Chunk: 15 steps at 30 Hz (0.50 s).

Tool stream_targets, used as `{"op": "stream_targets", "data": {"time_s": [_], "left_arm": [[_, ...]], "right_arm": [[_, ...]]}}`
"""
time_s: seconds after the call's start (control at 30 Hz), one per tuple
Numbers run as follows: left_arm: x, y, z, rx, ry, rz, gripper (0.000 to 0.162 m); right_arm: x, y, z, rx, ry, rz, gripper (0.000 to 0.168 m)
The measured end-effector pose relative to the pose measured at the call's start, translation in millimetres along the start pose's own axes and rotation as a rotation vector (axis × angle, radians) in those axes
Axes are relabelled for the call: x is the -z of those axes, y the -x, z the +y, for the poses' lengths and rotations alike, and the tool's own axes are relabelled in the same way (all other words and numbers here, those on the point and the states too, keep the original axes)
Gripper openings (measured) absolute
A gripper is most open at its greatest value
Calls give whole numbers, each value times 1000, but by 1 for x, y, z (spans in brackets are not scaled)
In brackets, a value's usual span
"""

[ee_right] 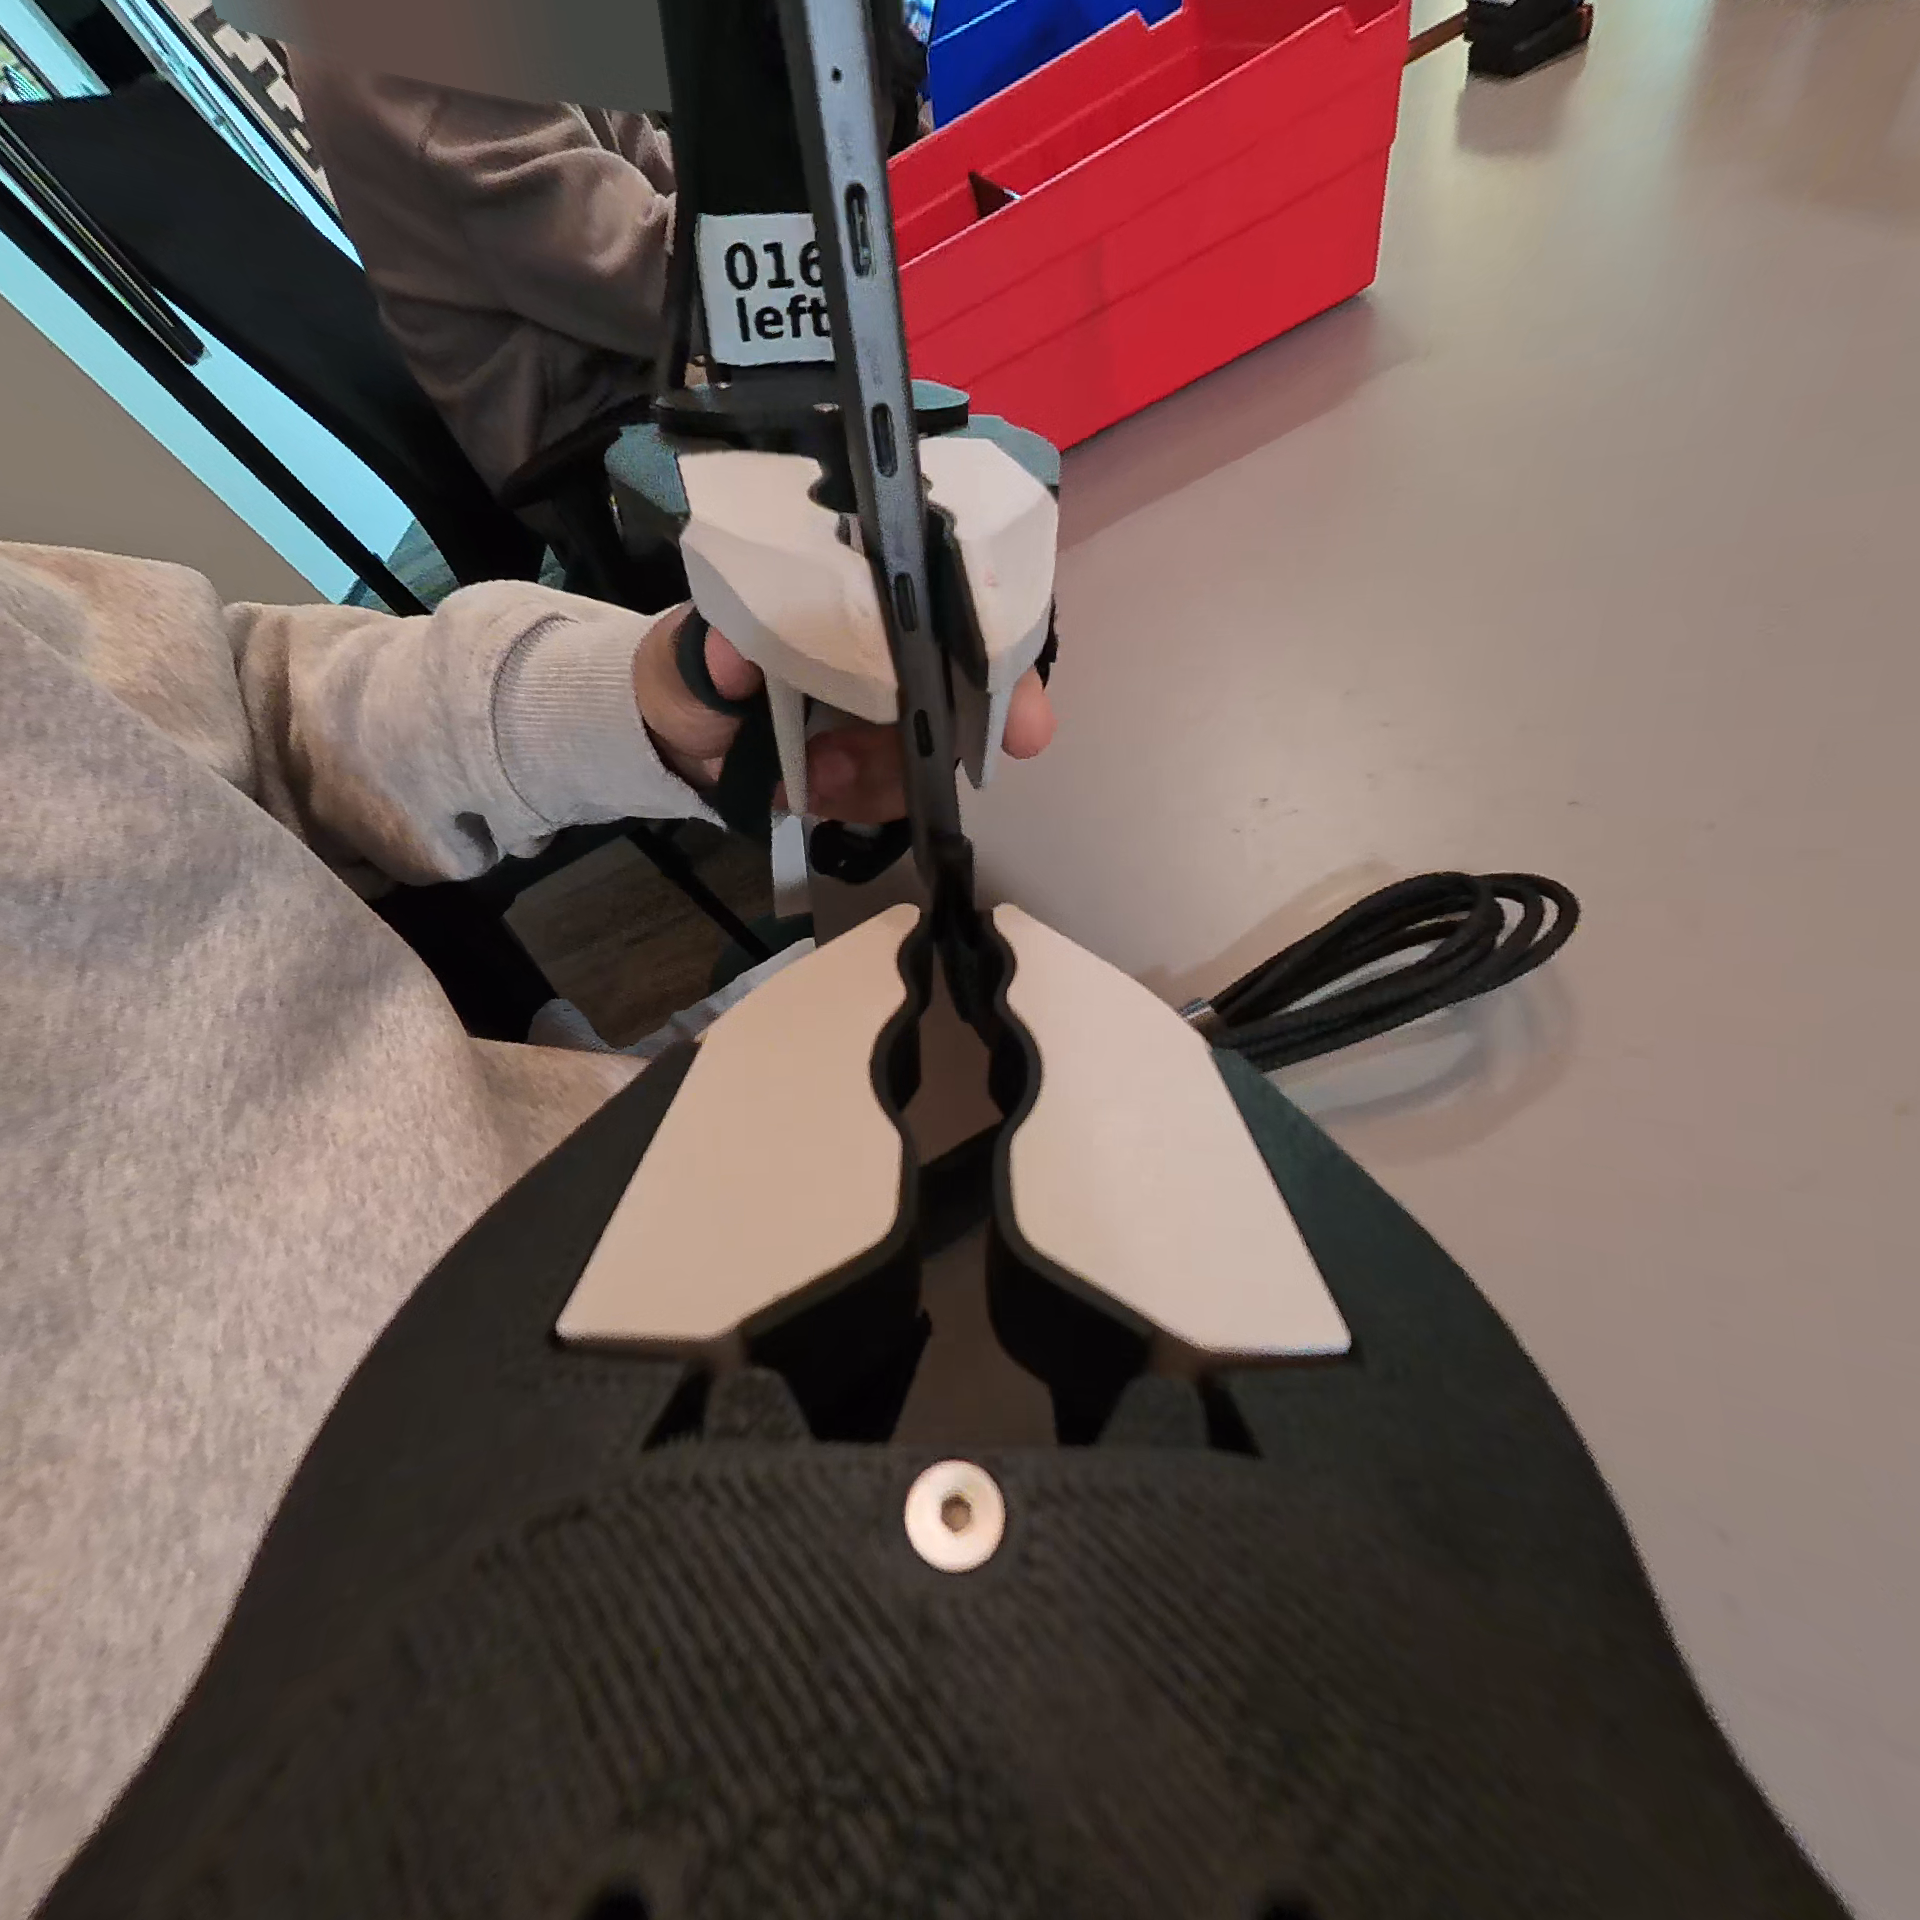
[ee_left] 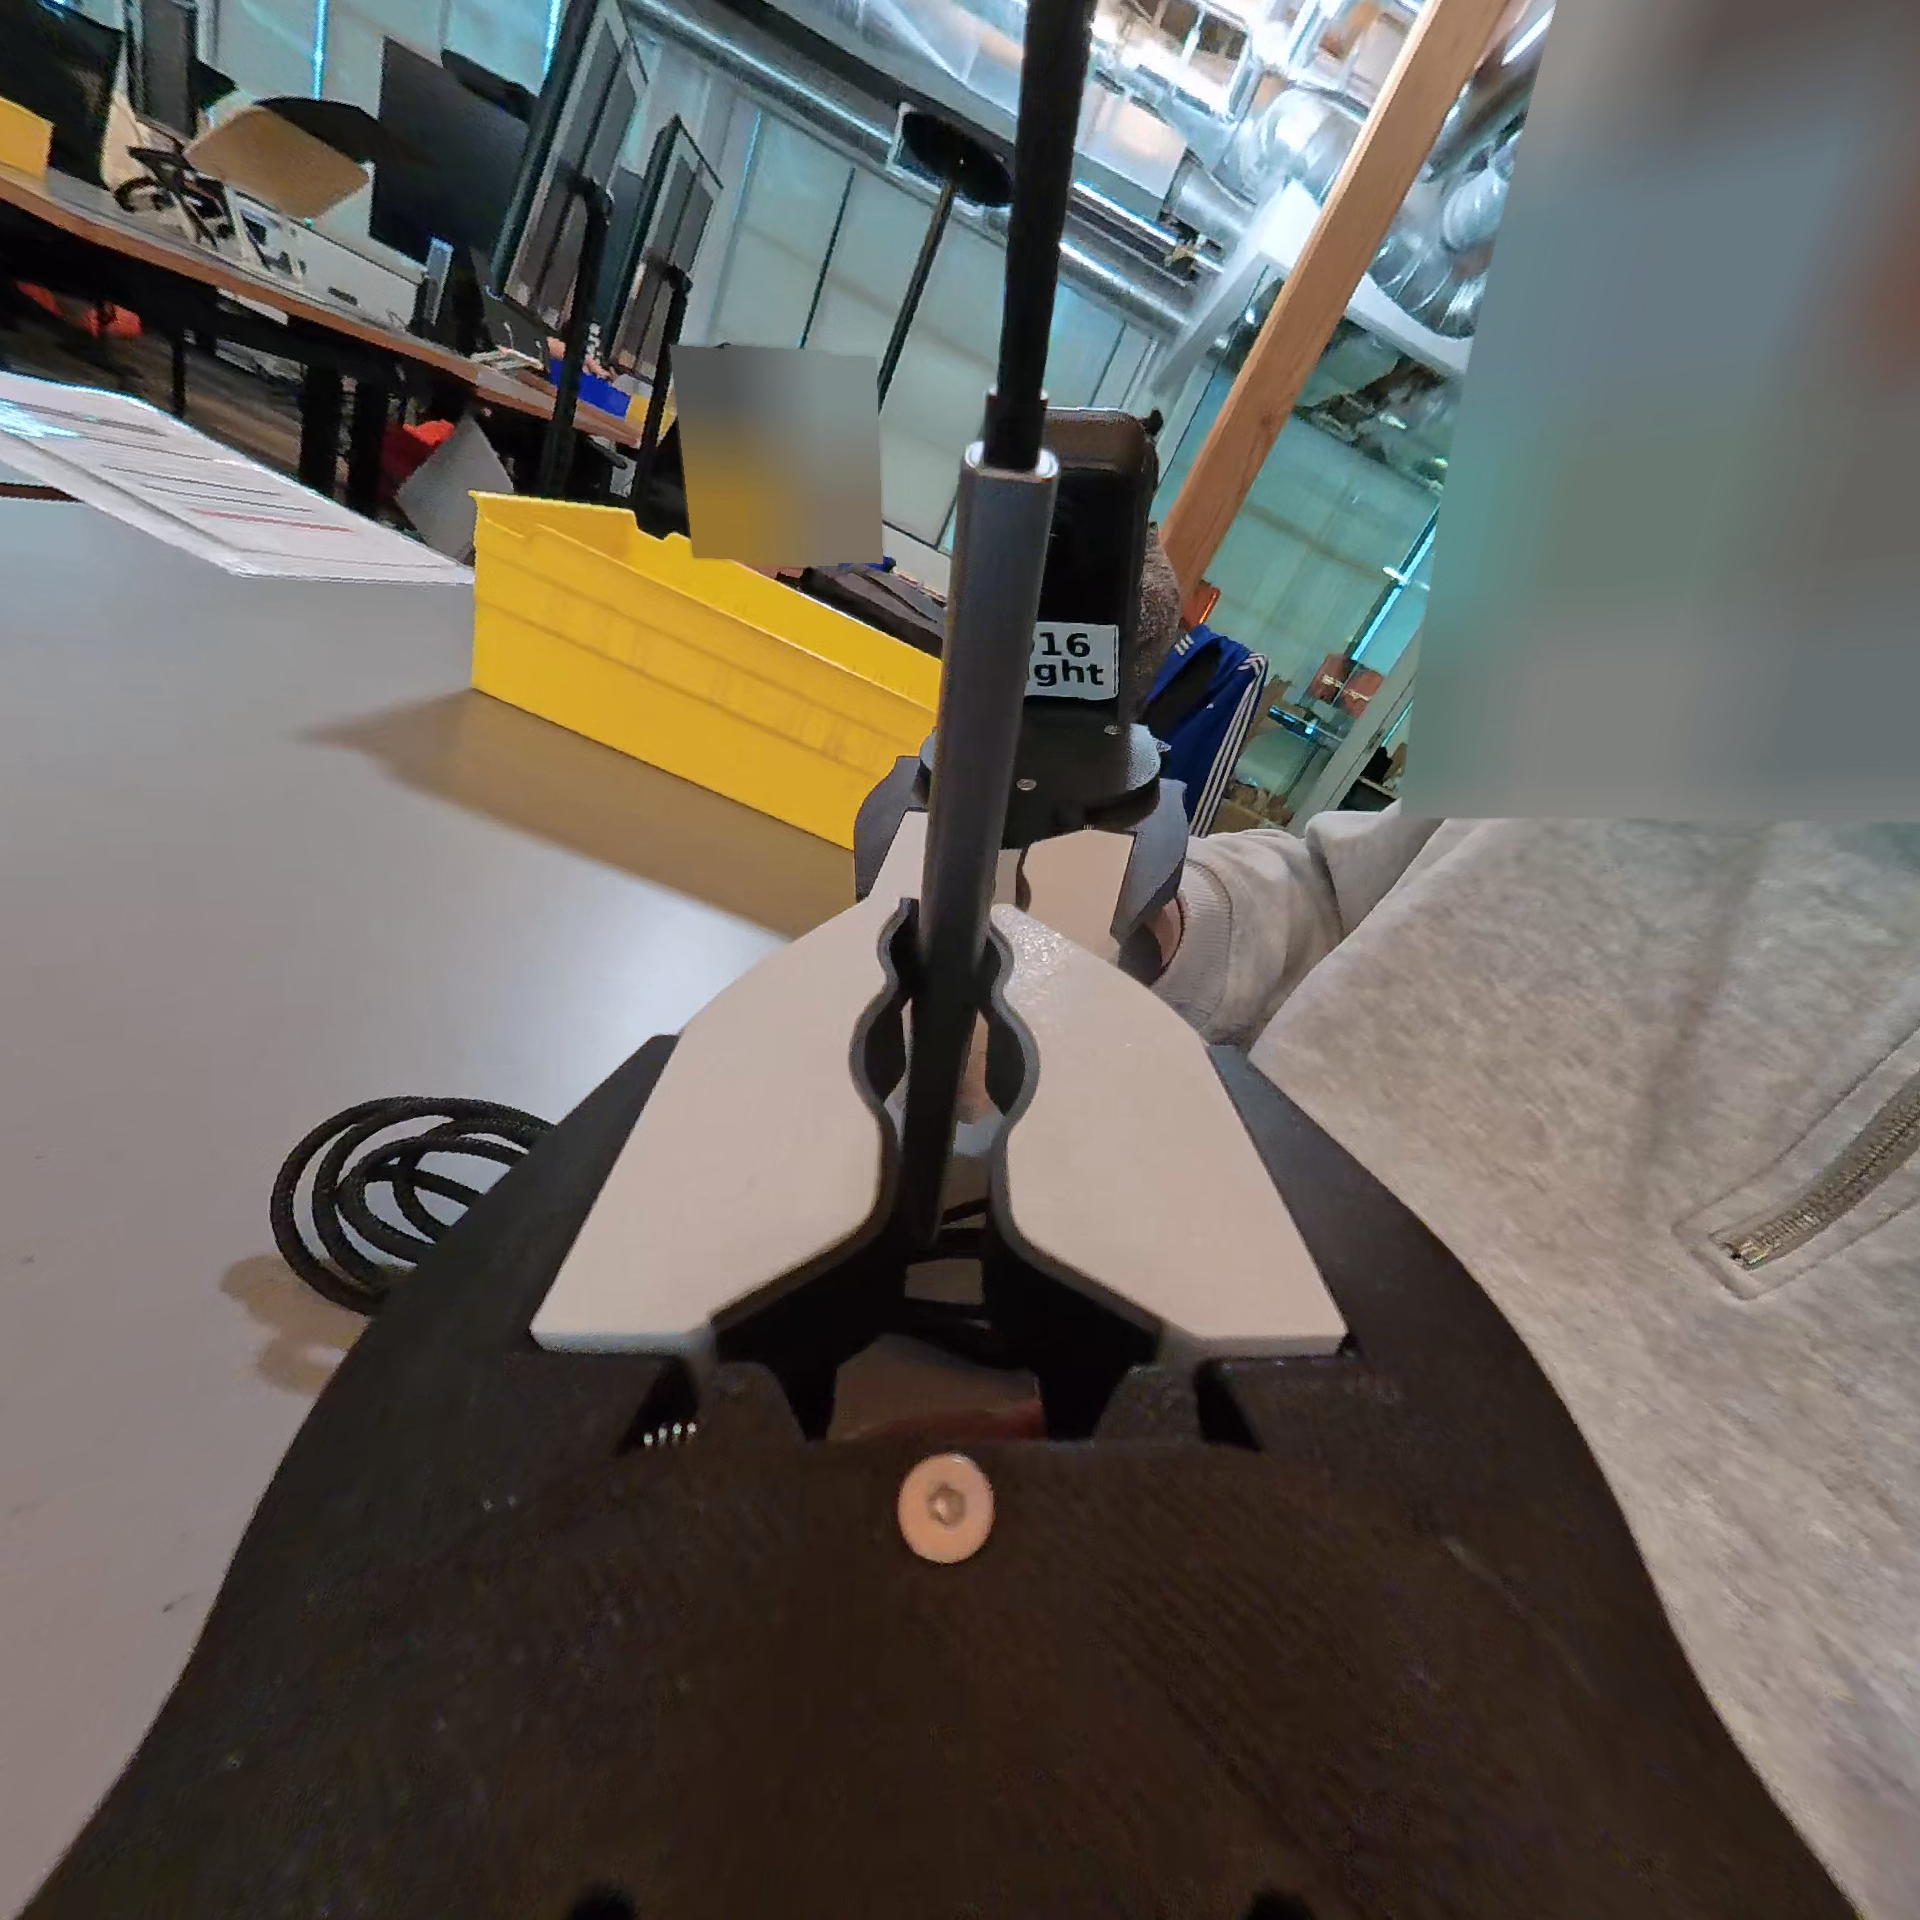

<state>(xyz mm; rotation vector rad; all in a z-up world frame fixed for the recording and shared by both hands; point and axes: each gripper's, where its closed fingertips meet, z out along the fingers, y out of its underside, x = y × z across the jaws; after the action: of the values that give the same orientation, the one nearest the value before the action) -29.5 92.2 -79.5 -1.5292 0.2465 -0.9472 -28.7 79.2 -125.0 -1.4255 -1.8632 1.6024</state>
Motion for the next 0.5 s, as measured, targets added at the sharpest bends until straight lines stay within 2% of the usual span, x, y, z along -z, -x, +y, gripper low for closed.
{"op": "stream_targets", "data": {"time_s": [0.5], "left_arm": [[-8, -1, -3, 44, -70, -1, 6]], "right_arm": [[-5, 7, 1, -11, -5, -29, 8]]}}
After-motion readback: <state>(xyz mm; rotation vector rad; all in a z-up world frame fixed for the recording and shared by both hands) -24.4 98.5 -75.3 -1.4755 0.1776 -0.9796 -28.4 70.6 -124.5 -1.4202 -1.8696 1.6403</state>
